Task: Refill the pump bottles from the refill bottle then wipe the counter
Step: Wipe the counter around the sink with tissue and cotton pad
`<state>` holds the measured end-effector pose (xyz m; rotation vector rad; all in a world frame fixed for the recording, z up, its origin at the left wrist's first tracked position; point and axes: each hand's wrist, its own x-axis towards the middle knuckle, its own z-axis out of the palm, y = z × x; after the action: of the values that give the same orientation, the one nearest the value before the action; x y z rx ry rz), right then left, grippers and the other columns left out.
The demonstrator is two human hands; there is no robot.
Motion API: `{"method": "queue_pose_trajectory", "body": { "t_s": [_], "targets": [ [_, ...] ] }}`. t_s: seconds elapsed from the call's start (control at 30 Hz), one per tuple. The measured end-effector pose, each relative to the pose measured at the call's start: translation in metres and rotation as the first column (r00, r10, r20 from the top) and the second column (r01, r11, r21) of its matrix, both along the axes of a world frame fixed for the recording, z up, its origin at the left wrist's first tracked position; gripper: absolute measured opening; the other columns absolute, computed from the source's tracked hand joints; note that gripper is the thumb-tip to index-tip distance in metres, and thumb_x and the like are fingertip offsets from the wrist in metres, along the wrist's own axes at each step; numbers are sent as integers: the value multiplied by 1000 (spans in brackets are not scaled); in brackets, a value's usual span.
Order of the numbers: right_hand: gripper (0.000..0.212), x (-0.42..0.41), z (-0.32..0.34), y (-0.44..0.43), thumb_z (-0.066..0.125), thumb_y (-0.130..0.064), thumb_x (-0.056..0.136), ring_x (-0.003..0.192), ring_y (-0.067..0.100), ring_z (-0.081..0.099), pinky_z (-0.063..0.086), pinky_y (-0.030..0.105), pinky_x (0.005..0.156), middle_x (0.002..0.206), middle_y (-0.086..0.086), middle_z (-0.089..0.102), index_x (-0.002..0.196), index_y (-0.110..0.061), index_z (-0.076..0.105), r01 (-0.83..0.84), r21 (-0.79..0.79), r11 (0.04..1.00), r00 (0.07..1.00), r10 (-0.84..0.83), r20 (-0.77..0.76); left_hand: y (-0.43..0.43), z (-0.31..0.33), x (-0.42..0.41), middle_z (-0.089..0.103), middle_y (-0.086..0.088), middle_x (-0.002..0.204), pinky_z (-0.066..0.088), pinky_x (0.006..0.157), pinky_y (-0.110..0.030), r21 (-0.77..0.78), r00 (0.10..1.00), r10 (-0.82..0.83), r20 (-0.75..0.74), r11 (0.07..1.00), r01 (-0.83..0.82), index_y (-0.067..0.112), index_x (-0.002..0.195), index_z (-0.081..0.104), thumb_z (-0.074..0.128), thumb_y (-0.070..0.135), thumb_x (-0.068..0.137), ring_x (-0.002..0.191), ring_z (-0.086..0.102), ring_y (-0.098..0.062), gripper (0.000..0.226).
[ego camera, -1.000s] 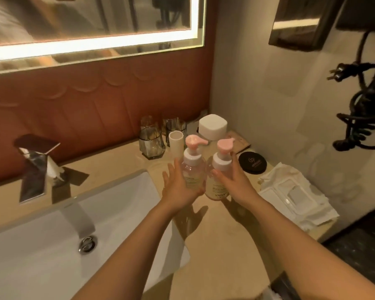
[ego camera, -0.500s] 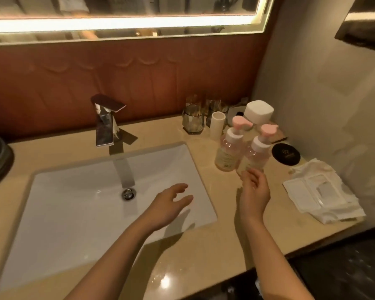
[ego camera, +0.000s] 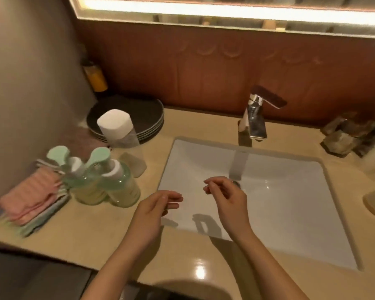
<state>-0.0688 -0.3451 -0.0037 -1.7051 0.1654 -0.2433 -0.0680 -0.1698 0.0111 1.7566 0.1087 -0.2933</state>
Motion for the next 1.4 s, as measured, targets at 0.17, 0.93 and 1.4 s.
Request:
{"method": "queue_pose_trajectory", "body": {
  "t_s": [0.17, 0.93, 1.4],
  "targets": [
    [24, 32, -1, 89, 61, -5, 89, 80, 5, 64, 50, 19, 75, 82, -11, 69, 85, -28, 67, -143, -52, 988, 988, 145, 45, 73, 13, -6, 73, 4, 87, 48, 67, -13, -55, 978, 200, 56, 979, -197, 17, 85, 75, 54, 9, 92, 84, 66, -3, 23],
    [130, 88, -27, 183, 84, -35, 62, 132, -2, 34, 33, 23, 106, 141, -29, 30, 148, -37, -14, -463, -120, 878, 879, 439, -185, 168, -25, 91, 47, -2, 140, 46, 100, -45, -6, 903, 376, 206, 924, -383, 29, 145, 25, 81, -5, 63, 127, 48, -21, 106],
    [101, 125, -14, 178, 78, -8, 69, 103, -29, 39, 39, -1, 78, 117, -43, 30, 130, -51, 10, -585, -91, 806, 804, 562, -196, 168, -24, 119, 35, -1, 149, 47, 95, -22, -51, 927, 296, 231, 955, -292, 34, 150, 7, 77, 0, 72, 133, 40, -17, 110]
  ]
}}
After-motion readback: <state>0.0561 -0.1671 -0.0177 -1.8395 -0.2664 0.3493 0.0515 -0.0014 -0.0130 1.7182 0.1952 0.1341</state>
